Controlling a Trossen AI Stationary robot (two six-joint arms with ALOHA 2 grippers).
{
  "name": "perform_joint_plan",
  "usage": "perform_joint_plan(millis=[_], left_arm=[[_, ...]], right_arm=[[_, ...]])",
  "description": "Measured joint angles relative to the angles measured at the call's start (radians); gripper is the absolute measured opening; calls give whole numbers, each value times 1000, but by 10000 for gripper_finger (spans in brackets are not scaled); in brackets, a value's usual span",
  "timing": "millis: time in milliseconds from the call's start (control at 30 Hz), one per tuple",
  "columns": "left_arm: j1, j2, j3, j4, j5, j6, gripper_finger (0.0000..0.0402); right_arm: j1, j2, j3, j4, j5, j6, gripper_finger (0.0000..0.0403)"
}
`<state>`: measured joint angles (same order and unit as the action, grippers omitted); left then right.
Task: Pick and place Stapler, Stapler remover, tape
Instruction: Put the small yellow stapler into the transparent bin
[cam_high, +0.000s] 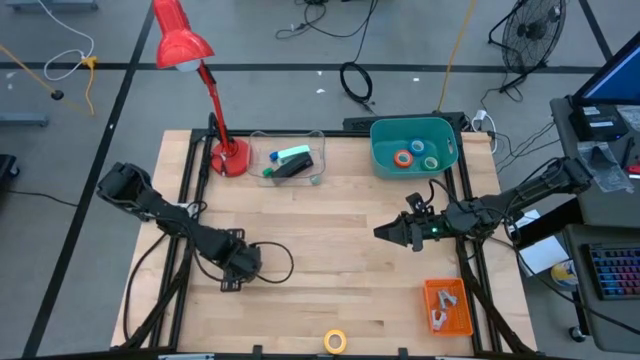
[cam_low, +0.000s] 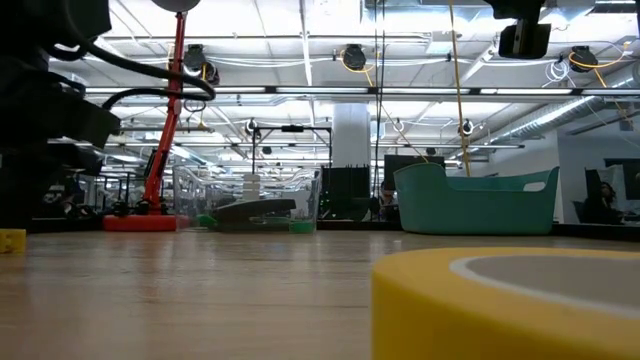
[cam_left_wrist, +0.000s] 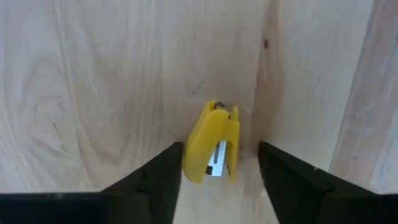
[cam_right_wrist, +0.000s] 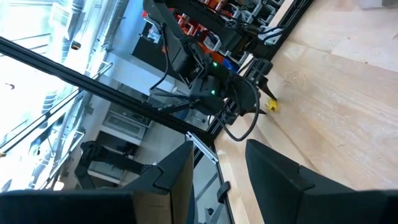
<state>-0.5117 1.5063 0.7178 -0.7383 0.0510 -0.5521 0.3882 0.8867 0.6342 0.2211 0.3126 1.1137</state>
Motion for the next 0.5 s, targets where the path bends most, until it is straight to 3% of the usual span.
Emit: perform_joint_plan(millis=[400, 500], left_arm=[[81, -2, 1, 8, 25, -74, 57], [138, -30, 17, 16, 6, -90, 53]], right_arm=[[0, 0, 0, 12, 0, 0, 139], [0, 0, 0, 16, 0, 0, 139]])
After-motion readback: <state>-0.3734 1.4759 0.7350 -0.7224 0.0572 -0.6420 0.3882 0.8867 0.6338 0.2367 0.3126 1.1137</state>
